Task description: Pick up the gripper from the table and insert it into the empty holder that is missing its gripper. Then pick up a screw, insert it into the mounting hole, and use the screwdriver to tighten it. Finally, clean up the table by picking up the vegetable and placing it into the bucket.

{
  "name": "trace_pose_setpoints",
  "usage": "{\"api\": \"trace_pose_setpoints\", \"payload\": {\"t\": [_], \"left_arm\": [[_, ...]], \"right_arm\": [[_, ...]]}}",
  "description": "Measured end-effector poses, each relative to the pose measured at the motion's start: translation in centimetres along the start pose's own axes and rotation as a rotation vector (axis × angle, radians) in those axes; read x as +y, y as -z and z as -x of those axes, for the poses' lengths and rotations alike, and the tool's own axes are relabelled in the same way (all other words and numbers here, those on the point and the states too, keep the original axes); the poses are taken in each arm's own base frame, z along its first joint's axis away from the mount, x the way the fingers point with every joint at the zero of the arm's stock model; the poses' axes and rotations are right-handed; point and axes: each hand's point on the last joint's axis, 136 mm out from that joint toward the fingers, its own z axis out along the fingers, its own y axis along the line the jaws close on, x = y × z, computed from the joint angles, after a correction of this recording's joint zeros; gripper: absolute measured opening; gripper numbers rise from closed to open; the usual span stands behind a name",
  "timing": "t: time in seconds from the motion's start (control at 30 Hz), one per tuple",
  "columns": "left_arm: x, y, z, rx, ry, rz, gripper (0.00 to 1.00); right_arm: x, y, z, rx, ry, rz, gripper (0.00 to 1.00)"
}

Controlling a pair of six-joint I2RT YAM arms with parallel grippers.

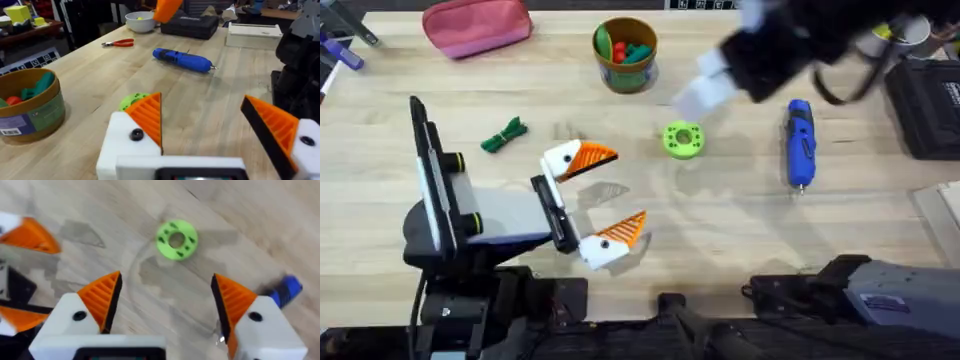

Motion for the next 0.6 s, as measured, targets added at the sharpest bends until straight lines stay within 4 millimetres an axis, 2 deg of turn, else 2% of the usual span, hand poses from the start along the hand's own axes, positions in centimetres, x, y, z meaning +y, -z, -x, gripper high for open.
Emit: {"api": "trace_pose_setpoints", "payload": {"t": [0.13,0.3,0.5,0.6], "left_arm": [[0.0,0.0,0.0,0.0,0.0,0.0,0.985],[0.0,0.0,0.0,0.0,0.0,0.0,0.985],[0.0,0.0,0.0,0.0,0.0,0.0,0.985],[0.0,0.0,0.0,0.0,0.0,0.0,0.985]], "right_arm": [[-3.3,0.3,-3.1,0.013,-0.161,-0.053,0.994],[-6.6,-0.2,-5.9,0.011,-0.305,-0.118,0.994],[-9.5,-1.0,-9.0,0.038,-0.424,-0.175,0.994],[-10.5,-1.2,-9.7,0.053,-0.47,-0.193,0.995]]}}
